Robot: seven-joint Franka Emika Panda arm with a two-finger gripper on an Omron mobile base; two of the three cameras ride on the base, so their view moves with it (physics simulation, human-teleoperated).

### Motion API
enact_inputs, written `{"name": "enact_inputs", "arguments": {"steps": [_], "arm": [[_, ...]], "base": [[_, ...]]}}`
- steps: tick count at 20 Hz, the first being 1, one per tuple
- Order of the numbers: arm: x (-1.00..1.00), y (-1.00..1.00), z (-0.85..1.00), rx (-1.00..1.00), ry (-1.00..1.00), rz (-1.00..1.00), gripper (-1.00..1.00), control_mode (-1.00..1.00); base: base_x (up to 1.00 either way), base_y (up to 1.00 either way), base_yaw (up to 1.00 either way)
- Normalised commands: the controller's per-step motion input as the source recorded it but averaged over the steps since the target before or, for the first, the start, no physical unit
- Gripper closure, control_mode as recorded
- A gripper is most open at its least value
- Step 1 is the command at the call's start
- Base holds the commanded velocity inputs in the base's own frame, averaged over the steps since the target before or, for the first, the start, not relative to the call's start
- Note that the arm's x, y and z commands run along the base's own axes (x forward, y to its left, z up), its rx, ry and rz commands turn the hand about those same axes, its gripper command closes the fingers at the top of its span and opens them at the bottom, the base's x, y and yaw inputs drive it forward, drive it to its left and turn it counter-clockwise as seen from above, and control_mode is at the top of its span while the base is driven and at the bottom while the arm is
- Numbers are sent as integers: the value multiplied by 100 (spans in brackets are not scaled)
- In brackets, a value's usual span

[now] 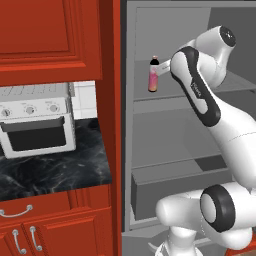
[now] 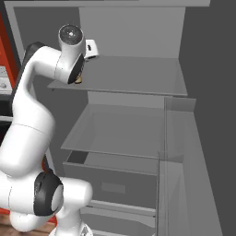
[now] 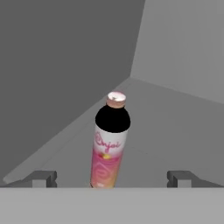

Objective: Open the fridge, grab two sodas, and place both sodas inside the bowl with ice on the dining counter.

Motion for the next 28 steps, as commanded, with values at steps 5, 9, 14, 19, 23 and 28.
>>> {"name": "enact_inputs", "arguments": {"steps": [5,9,14,19,23,28], "arm": [[18,4,-4,0,0,1,-100,-100],[13,18,-7,0,0,1,-100,-100],[9,13,-4,1,0,0,-100,-100],[14,0,0,0,0,1,-100,-100],[8,0,0,0,0,0,-100,-100],[4,6,0,0,0,0,-100,-100]], "base": [[0,0,0],[0,0,0],[0,0,0],[0,0,0],[0,0,0],[0,0,0]]}}
